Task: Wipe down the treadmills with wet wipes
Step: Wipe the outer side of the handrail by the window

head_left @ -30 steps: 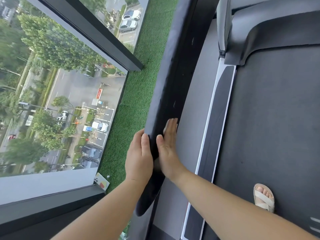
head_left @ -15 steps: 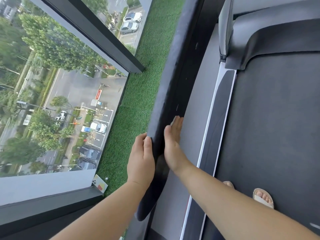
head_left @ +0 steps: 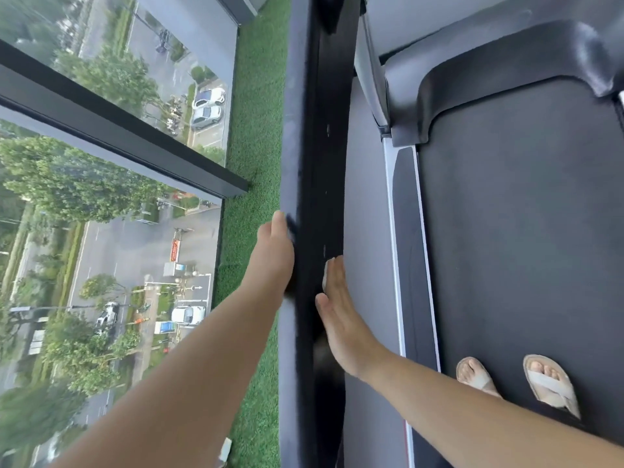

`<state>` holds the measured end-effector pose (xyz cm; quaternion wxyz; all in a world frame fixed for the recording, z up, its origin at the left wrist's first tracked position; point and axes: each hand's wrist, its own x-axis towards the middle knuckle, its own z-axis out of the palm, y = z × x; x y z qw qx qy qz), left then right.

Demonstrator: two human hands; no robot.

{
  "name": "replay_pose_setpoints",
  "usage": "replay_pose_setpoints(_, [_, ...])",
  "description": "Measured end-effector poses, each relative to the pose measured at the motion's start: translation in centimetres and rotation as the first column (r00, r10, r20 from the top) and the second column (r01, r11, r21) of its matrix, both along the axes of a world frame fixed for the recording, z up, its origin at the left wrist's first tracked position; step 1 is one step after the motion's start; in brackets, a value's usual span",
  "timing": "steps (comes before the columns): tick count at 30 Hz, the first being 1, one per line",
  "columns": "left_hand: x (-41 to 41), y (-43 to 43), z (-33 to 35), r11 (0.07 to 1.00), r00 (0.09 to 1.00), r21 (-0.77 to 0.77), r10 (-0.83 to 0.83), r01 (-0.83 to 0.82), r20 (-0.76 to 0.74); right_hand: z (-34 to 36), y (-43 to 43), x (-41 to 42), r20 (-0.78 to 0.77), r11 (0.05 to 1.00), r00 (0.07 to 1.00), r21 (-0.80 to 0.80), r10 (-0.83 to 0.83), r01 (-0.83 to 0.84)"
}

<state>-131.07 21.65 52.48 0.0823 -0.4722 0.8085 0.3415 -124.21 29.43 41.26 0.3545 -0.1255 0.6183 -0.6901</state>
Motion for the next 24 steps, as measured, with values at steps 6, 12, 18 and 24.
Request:
replay_pose_setpoints(6, [-0.4,0.7,-1.7,0.991,0.992,-0.134,0.002,-0.019,-0.125,-0.3,-1.0,-1.0,-0.057,0.999,0.998,0.027,-0.023,0.025])
replay_pose_setpoints(12, [-0.5,0.5,-2.1,0.992,0.989,-0.122,0.007,-0.025,-0.147,-1.6,-0.5,-1.4,-0.018,0.999,1.0,-0.032,-0.025,0.024])
replay_pose_setpoints(18, [-0.5,0.4,-2.3,0.991,0.987,-0.127,0.013,-0.033,-0.161,0.3,-0.7,-0.8,-0.133,0.999,0.991,-0.02,-0.034,0.032])
replay_pose_setpoints(24, [-0.4,0.5,-2.3,0.991,0.987,-0.126,0.017,-0.037,-0.161,-0.3,-0.5,-1.8,-0.041,0.999,0.999,0.037,-0.022,0.024])
